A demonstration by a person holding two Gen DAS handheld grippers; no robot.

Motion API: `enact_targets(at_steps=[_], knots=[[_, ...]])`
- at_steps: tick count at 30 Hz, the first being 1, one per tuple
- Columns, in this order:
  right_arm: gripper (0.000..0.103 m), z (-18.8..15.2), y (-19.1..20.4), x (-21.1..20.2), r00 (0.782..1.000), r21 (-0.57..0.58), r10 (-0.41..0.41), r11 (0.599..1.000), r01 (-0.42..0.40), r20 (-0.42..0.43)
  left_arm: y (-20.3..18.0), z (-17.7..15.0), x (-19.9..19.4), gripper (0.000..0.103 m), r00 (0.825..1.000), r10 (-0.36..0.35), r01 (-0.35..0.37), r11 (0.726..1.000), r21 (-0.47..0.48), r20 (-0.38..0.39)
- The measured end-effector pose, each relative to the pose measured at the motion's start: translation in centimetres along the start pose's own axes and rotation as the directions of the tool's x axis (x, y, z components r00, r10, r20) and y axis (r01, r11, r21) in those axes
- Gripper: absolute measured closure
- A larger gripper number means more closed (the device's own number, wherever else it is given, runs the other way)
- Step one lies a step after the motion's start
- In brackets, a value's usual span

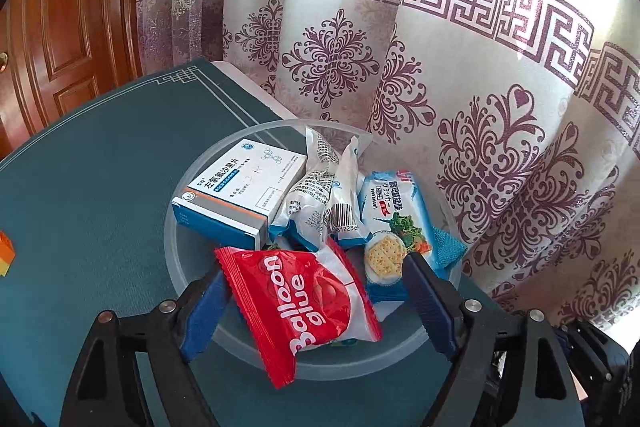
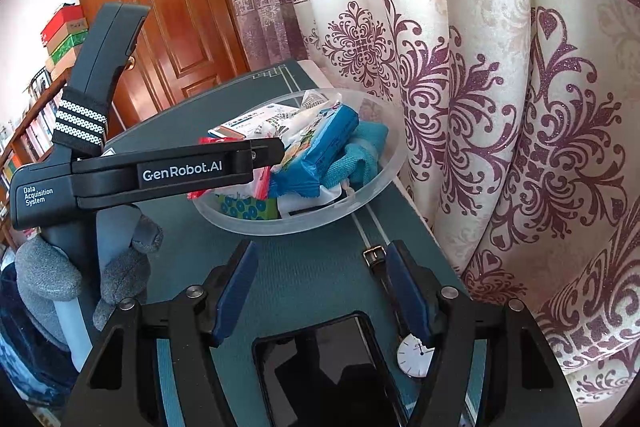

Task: Organize objects
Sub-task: 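Lower the red glue packet into the basin and open the left gripper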

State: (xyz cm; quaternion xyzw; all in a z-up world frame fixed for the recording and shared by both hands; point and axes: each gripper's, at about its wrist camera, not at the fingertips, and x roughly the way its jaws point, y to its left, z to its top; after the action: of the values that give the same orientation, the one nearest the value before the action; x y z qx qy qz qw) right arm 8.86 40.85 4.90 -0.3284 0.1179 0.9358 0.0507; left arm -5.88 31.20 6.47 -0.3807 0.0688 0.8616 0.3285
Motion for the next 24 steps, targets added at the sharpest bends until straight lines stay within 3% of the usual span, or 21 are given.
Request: enact_targets(at_steps=[4, 16, 24], knots=[[0.035, 0.0, 0.0, 0.0, 1.0, -0.001, 0.0, 1.0, 0.0, 0.001, 0.5, 0.0, -1.1, 0.01, 1.0, 0.006, -0.005, 1.0, -0.02, 0.017], [0.035, -0.2, 0.5, -0.1, 1.0, -0.002, 0.005, 1.0, -0.005, -0.004, 3.7, -2.3, -4.2, 0.008, 0.995, 0.093, -0.089, 0.993, -0.078, 0.044], [0.035, -0.6, 1.1, 0.0, 1.0, -0.014, 0.011, 1.0, -0.011, -0.011, 3.6, -3.3, -1.6, 0.008, 0.987, 0.162, -0.162, 0.986, -0.043, -0.006]])
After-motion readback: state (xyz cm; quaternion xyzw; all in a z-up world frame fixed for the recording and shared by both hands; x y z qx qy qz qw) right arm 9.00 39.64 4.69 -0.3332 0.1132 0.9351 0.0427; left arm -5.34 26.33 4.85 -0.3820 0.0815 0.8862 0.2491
